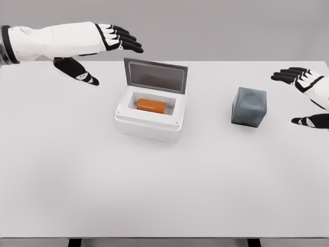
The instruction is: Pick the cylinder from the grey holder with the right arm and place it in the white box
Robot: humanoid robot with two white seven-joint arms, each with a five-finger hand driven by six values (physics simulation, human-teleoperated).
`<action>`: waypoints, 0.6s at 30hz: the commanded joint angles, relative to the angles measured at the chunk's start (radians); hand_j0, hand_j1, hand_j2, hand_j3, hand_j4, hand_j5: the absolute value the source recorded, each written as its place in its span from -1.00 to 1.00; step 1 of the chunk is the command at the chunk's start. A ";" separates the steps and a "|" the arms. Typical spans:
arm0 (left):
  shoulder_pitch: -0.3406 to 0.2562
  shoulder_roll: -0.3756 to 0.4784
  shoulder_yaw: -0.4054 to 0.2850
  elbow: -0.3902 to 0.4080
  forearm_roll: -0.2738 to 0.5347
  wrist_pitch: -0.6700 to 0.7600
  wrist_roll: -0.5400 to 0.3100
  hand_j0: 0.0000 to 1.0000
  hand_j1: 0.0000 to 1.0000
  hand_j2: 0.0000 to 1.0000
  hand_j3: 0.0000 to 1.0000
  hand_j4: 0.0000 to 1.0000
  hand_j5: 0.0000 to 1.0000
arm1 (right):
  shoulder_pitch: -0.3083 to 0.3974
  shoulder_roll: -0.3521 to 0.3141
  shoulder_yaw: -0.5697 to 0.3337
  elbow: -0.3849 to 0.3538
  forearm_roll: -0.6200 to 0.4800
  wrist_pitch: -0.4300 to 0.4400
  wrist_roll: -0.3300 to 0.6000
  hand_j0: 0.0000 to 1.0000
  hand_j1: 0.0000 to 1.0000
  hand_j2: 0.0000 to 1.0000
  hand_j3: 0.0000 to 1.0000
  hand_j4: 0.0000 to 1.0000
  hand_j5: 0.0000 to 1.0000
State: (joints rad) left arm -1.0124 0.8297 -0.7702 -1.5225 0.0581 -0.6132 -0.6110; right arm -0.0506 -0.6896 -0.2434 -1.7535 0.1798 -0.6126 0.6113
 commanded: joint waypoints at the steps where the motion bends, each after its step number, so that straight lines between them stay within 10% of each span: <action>1: -0.002 -0.026 -0.043 0.039 0.012 0.002 0.000 1.00 1.00 1.00 1.00 1.00 1.00 | -0.002 -0.027 0.067 -0.001 -0.011 0.002 0.000 1.00 1.00 1.00 1.00 1.00 1.00; 18: -0.078 -0.196 -0.087 0.321 -0.123 0.050 0.000 1.00 1.00 1.00 1.00 1.00 1.00 | -0.015 -0.042 0.110 -0.001 -0.013 0.002 0.000 1.00 1.00 1.00 1.00 1.00 1.00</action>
State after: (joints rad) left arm -1.0907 0.6580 -0.8581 -1.2386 -0.0403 -0.5671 -0.6114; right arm -0.0660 -0.7260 -0.1422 -1.7552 0.1743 -0.6139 0.6114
